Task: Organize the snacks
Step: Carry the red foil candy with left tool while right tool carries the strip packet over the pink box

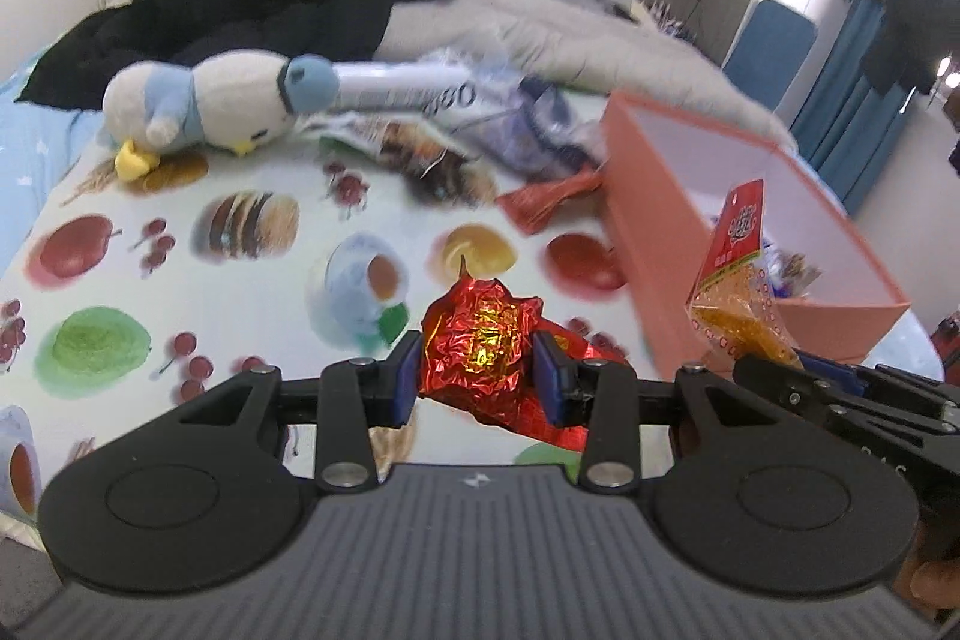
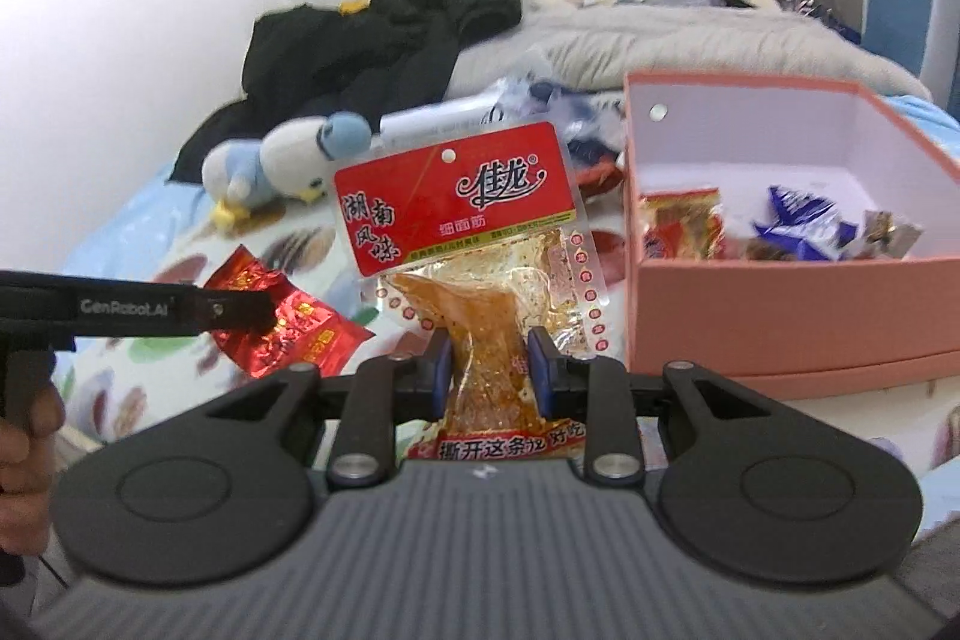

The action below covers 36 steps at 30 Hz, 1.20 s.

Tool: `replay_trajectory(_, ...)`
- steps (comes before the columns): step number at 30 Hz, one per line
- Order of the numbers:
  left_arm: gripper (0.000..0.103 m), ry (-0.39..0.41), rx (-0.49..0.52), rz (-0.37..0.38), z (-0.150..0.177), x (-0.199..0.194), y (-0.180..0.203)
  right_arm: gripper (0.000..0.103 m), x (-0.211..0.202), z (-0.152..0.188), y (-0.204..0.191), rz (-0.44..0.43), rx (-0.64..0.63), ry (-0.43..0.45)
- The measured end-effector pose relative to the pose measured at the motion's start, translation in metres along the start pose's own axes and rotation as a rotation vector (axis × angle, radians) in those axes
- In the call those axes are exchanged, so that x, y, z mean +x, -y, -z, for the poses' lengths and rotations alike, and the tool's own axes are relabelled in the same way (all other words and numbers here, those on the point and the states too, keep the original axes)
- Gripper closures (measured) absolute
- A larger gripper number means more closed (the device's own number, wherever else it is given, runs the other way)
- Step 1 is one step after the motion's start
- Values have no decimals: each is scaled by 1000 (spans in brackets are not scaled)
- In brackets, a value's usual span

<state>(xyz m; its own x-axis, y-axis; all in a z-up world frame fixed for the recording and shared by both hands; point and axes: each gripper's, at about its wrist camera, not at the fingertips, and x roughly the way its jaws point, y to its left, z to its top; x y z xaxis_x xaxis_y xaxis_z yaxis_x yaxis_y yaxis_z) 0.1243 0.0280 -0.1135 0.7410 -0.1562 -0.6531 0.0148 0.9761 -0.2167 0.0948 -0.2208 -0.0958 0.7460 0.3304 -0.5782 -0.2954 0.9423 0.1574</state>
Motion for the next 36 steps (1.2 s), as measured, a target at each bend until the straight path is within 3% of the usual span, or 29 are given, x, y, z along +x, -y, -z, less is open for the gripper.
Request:
replay_trajectory(8,59,37,14,74,-8,-31,41,73,-41,-16,11,50,36,71)
replay_trajectory(18,59,49,50,193,-11,-31,94,73,-89,-16,43,147,87,117)
replay_trajectory(25,59,41,78,255,-23,-3,125,73,-94,-14,75,217,121,131)
replay_trajectory(36,59,61,139,296,-77,72,177,73,-56,-46,128,262,119,193)
